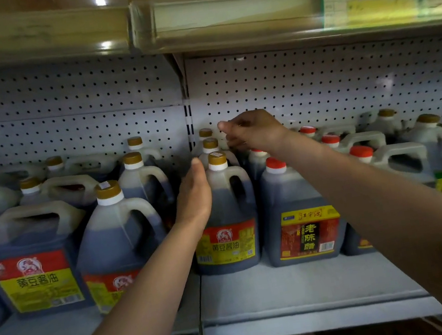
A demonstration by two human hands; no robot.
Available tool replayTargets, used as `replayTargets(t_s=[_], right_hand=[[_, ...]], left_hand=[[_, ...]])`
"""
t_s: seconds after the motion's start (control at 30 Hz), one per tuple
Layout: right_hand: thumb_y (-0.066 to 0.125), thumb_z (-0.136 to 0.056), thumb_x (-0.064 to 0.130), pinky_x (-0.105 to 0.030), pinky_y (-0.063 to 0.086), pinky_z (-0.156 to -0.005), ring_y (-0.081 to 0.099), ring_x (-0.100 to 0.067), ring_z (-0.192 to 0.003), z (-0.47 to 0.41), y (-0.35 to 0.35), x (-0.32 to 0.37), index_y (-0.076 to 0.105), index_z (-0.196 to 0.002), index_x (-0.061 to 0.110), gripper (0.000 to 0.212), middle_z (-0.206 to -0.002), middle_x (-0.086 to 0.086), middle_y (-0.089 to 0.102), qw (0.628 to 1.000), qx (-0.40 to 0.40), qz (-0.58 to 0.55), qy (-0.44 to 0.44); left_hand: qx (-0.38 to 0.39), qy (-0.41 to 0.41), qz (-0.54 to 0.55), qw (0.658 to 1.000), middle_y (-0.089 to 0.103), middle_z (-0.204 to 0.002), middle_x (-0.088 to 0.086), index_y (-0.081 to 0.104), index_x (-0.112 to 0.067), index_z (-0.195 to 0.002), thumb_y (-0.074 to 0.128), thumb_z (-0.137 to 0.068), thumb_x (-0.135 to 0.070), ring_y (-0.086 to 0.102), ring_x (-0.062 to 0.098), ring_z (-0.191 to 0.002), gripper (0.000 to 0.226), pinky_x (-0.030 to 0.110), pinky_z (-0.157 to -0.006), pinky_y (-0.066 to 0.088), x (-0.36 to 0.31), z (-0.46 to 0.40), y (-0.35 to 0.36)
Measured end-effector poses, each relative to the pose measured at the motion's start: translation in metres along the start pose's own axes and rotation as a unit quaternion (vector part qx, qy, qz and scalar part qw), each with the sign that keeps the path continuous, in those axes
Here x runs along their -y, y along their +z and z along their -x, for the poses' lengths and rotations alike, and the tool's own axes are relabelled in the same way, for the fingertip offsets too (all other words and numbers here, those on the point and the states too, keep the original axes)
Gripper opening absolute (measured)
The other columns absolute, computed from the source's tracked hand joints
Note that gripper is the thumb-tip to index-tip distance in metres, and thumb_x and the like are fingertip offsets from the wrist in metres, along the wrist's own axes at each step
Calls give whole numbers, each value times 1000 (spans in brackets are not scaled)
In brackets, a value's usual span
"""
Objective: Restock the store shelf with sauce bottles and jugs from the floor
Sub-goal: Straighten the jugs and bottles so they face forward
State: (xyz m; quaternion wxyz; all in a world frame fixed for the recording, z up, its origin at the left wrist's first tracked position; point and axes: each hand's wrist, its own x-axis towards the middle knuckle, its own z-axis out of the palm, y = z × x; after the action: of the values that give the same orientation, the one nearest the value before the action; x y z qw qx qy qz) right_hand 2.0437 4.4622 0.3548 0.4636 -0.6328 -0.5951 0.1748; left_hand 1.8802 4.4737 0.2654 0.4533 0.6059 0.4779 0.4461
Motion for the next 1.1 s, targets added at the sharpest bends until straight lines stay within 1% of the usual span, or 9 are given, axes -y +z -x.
replayTargets(t_s=[0.1, 0.27, 0.37, 0.43, 0.5, 0.63, 0.9, 1.0, 1.1], right_hand=[[72, -91, 45, -41, 60, -92, 74, -22, -97, 16, 3, 1, 72, -102, 14, 33, -99, -11, 76, 1000, 4, -14, 1], [74, -68, 71, -44, 56, -98, 71, -19, -102, 38, 19, 5, 76, -100, 23, 58, -102, 0, 76, 998, 31, 50, 4], [73, -72, 69, -45, 55, -98, 70, -17, -101, 47, 30, 2, 75, -94, 24, 50, -98, 2, 76, 995, 51, 89, -2], [77, -83, 53, -45, 53, -101, 69, -20, -106, 52, 33, 4, 75, -100, 20, 37, -104, 2, 72, 996, 31, 86, -2], [77, -87, 44, -40, 51, -104, 65, -21, -114, 56, 34, 7, 74, -113, 14, 39, -115, 0, 66, 996, 7, 90, 7], [76, -88, 45, -22, 43, -99, 57, -17, -124, 62, 34, 11, 70, -127, 14, 51, -134, -2, 63, 993, -11, 117, 4], [74, -91, 39, -8, 38, -80, 58, -6, -111, 66, 31, 12, 74, -121, 17, 37, -107, 4, 65, 995, -7, 102, 16], [75, -91, 39, -8, 43, -76, 60, -6, -102, 69, 33, 11, 76, -117, 18, 33, -100, 6, 66, 995, -19, 101, 13], [78, -87, 43, -15, 51, -86, 67, -11, -102, 68, 35, 10, 78, -112, 22, 33, -100, 4, 74, 995, -26, 92, 16]], left_hand=[[6, 14, -4, 1000, 38, -157, 7, 40, -33, -150, 16, -101, -63, 34, 27, -144, 62, 41, -116, 26, 6, 8, 0], [8, 52, -21, 998, 35, -159, 6, 36, -31, -152, 21, -104, -55, 31, 28, -146, 56, 37, -118, 23, 27, 25, -7], [27, 68, -24, 997, 36, -158, 6, 34, -30, -154, 25, -104, -54, 33, 29, -145, 56, 42, -120, 26, 39, 26, -15], [50, 55, -26, 997, 37, -158, 7, 30, -32, -155, 26, -103, -58, 35, 31, -144, 58, 45, -119, 28, 44, 25, -19], [69, 50, -27, 996, 35, -159, 8, 26, -31, -156, 27, -103, -57, 35, 32, -144, 59, 44, -119, 28, 45, 27, -21], [79, 56, -20, 995, 35, -158, 12, 27, -25, -155, 30, -104, -52, 35, 32, -143, 58, 40, -117, 28, 42, 29, -22], [62, 63, -34, 995, 36, -157, 13, 25, -22, -156, 28, -105, -51, 36, 34, -142, 59, 35, -112, 29, 47, 33, -20], [65, 67, -35, 995, 36, -157, 14, 25, -23, -156, 27, -105, -52, 37, 34, -142, 59, 37, -114, 29, 49, 30, -21], [68, 60, -35, 995, 36, -157, 14, 24, -25, -156, 26, -104, -54, 37, 34, -141, 60, 39, -114, 29, 52, 28, -21]])
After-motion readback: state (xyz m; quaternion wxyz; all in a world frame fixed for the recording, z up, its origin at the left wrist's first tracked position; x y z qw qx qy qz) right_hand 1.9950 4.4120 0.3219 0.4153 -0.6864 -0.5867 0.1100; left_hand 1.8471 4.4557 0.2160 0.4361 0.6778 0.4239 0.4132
